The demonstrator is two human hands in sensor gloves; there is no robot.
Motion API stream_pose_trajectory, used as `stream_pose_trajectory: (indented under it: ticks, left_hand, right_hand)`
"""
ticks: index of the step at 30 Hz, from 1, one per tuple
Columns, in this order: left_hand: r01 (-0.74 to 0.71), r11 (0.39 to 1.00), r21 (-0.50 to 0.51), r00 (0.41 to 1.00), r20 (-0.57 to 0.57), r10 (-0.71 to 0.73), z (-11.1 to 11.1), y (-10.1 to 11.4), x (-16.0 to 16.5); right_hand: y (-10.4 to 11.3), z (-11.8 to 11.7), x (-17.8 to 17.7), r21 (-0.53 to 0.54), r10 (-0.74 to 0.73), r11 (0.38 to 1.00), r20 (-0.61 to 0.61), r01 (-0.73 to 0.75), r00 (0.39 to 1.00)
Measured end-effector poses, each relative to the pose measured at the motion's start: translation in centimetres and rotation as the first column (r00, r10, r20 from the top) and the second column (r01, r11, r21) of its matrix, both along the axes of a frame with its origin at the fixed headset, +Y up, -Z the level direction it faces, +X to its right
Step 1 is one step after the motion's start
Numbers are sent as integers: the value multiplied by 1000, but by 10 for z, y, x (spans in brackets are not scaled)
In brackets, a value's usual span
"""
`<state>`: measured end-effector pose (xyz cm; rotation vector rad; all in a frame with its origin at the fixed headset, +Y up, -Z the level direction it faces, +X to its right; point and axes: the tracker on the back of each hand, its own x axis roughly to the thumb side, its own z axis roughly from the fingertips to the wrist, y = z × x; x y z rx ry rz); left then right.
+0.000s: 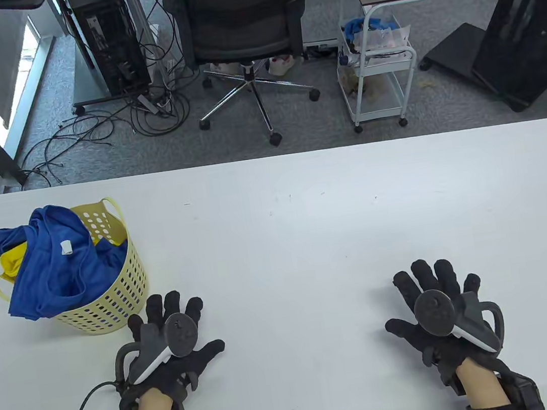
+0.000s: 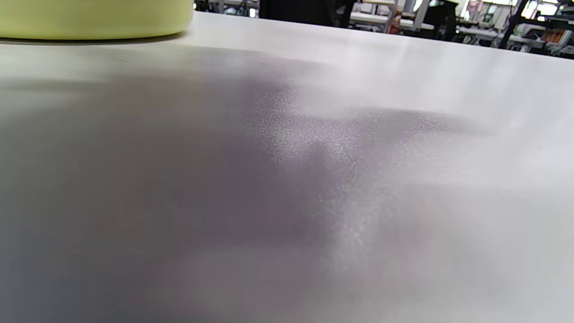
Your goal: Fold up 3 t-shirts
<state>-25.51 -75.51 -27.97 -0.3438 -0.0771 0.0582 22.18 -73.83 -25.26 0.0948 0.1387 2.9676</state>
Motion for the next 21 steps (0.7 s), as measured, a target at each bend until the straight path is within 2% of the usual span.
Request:
stream_pose_trajectory:
  ticks: [15, 21]
  left_hand:
    - [-9, 1000, -9, 1000, 9, 9, -1, 0, -1]
    - [-13, 999, 34, 1000, 22, 12, 0, 1, 3]
  right_hand:
    - [-4, -2, -1, -21, 0, 1000, -1, 0, 1000]
    - [3, 2, -3, 61, -83, 994, -44, 85, 996]
